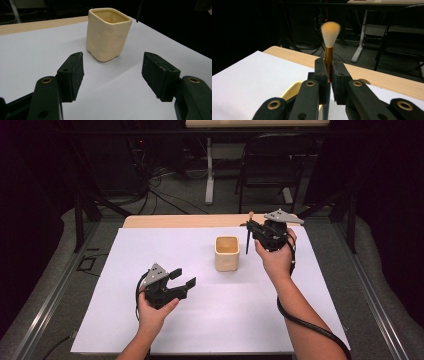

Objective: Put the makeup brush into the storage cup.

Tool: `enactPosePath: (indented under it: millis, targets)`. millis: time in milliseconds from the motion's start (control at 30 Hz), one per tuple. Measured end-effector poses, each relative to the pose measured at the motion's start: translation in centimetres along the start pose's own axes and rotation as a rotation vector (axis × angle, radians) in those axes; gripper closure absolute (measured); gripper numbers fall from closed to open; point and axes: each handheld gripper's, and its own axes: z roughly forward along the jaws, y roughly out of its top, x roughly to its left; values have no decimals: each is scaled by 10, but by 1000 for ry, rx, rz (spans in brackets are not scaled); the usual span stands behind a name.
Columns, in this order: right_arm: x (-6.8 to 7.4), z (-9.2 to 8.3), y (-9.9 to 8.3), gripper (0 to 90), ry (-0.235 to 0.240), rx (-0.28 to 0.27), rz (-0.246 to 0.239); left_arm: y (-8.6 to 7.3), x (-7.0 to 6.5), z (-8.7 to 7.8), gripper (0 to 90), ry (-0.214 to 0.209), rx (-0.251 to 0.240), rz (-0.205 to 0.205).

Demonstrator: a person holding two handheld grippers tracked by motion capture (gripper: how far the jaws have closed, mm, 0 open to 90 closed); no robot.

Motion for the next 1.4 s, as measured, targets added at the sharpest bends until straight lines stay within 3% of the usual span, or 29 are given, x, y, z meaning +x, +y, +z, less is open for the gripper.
enactPosePath:
  millis: [533,1400]
  targets:
    - [9,1,23,839,0,-15,-21,0,3,-1,345,2,-10,-11]
    - [33,17,33,839,46,-16,-23,1,3,-2,345,4,-14,-15]
